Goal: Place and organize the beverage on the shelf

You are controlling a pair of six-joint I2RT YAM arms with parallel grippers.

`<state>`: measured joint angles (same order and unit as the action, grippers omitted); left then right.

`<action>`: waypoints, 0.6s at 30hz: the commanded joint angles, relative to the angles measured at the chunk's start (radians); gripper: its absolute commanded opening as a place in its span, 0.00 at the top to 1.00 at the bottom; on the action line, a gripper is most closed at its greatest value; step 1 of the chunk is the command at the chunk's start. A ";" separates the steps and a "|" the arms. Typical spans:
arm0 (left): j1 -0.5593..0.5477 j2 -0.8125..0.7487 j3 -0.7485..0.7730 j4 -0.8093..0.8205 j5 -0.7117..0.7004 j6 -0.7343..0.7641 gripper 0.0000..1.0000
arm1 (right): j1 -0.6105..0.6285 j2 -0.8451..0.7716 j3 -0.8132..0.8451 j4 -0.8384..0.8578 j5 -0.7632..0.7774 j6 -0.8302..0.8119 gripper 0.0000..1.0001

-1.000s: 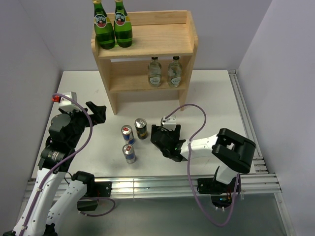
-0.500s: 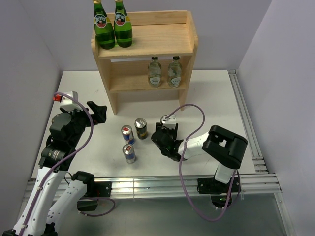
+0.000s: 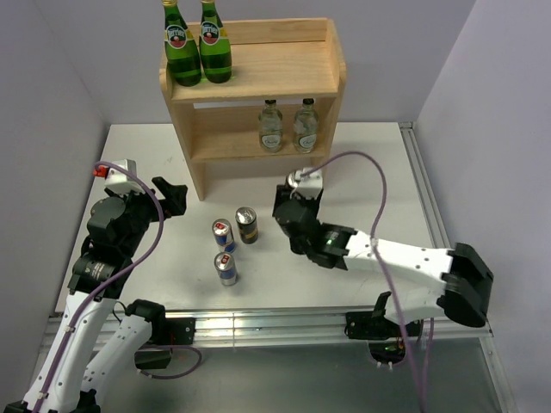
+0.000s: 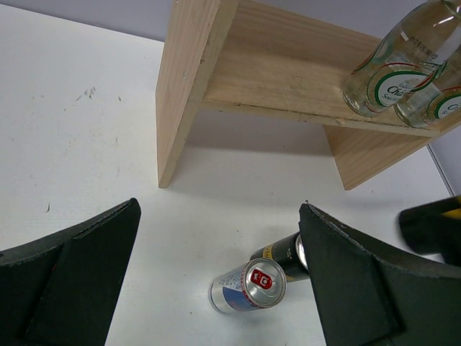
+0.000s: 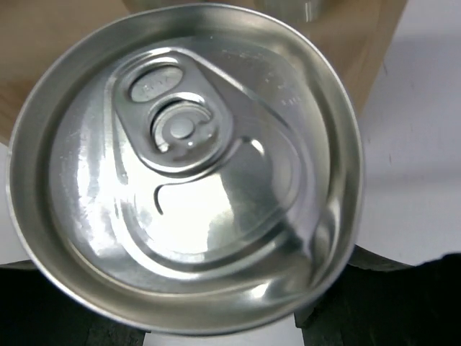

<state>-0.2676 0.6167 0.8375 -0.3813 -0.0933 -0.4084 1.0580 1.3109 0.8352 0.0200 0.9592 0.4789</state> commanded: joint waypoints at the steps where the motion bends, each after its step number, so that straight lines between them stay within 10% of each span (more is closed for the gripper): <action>1: 0.005 -0.009 0.002 0.027 -0.005 0.013 0.01 | 0.005 -0.098 0.271 -0.066 0.055 -0.152 1.00; 18: 0.007 -0.029 0.000 0.024 -0.029 0.016 0.01 | -0.276 0.309 1.344 -0.419 -0.224 -0.456 1.00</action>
<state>-0.2668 0.5976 0.8375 -0.3820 -0.1101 -0.4080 0.8257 1.5513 2.0766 -0.3088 0.8101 0.0647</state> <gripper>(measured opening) 0.994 0.660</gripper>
